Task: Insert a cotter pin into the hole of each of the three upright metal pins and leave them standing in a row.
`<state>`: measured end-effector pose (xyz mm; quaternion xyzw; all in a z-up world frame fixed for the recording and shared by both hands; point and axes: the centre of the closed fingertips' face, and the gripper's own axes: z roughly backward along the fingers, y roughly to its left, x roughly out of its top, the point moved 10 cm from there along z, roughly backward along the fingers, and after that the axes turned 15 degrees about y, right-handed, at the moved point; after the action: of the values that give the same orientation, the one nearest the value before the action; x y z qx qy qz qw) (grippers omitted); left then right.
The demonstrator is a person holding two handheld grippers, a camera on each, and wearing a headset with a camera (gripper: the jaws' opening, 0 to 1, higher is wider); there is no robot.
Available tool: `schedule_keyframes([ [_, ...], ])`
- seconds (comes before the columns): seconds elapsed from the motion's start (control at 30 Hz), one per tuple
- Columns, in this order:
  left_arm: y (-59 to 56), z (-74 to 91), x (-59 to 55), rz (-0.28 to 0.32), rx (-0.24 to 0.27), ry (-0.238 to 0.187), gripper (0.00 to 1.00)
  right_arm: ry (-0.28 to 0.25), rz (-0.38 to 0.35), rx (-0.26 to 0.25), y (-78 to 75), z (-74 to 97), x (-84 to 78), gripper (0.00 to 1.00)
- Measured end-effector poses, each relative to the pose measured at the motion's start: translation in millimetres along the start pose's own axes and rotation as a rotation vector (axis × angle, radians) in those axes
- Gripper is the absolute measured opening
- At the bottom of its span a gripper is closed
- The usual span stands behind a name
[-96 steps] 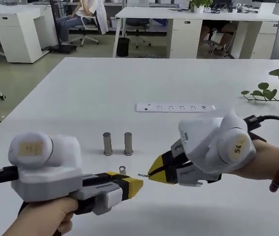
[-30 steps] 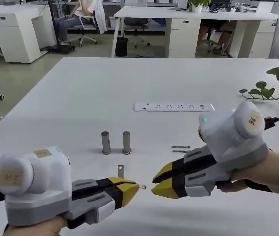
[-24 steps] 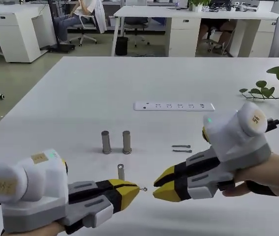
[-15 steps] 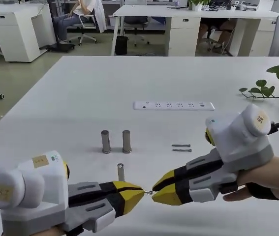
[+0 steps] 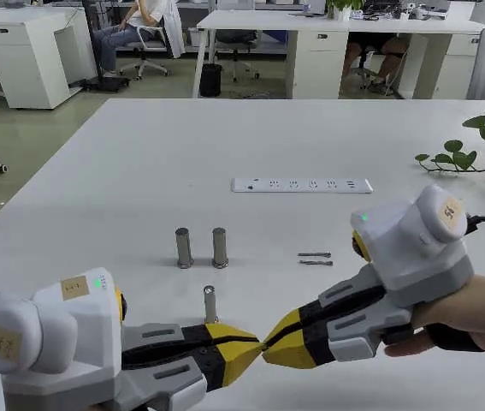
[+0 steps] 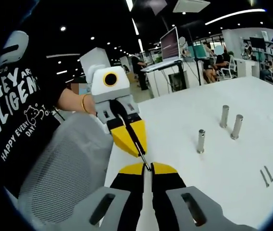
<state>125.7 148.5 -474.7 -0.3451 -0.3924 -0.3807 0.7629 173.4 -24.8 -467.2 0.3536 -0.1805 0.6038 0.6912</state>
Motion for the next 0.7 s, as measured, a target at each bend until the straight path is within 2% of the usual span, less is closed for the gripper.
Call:
schedule_keyframes([
  [0.17,0.7,0.6,-0.4,0.009,0.002,-0.005,0.0,0.012,0.039,-0.011,-0.6,1.5,2.3,0.0],
  [0.33,0.7,-0.2,-0.3,0.011,0.002,-0.004,0.0,0.049,0.082,-0.035,0.4,2.3,5.2,0.0],
  [0.43,3.0,-1.2,-1.2,0.008,0.037,0.007,0.01,0.08,0.108,-0.051,2.0,-0.5,5.4,0.0],
  [0.57,2.8,-5.2,-3.7,-0.017,0.056,0.047,0.02,0.145,0.148,-0.082,2.6,-5.6,4.3,0.0],
  [0.7,3.9,-4.9,-4.6,-0.024,0.085,0.063,0.02,0.183,0.172,-0.102,1.0,-6.7,4.0,0.0],
])
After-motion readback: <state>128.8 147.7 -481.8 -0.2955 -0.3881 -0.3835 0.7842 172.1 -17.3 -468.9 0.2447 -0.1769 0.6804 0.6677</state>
